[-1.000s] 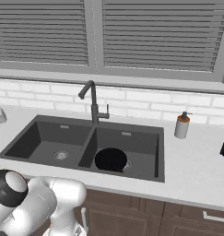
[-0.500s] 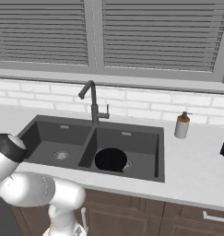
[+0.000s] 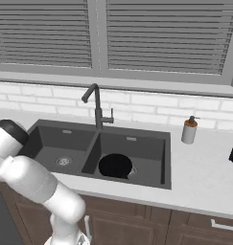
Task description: Pick the pan and sponge and place them into the sink. Then turn on the water.
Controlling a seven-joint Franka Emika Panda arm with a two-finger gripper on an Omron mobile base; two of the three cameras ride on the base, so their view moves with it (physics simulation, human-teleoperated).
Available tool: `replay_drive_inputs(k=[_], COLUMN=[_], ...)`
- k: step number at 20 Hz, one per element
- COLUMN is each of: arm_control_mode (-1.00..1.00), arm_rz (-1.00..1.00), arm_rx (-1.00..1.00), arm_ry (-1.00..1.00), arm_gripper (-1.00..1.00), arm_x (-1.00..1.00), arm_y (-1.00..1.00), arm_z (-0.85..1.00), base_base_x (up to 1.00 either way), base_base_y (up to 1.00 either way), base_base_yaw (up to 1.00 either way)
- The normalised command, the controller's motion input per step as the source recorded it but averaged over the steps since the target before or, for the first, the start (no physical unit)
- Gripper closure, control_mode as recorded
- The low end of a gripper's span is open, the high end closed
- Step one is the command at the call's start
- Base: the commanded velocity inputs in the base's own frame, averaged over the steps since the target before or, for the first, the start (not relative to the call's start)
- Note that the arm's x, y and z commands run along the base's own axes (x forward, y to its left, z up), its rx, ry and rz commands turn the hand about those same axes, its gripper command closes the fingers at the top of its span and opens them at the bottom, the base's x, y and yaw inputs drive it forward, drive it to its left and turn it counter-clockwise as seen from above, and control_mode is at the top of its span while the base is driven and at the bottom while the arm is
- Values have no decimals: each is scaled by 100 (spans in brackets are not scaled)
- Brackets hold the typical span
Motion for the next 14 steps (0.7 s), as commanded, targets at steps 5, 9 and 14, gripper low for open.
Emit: replay_drive_inputs(k=[5,9,14], arm_control_mode=[-100,-100,-100], arm_rz=[-13,-8,-6], arm_rx=[-1,0,0], arm_ry=[5,9,9], arm_gripper=[-100,-100,-100], arm_x=[43,27,16], arm_y=[13,23,23], arm_z=[-33,-31,-39], base_base_x=[0,0,0], base_base_y=[0,0,0], base_base_yaw=[0,0,0])
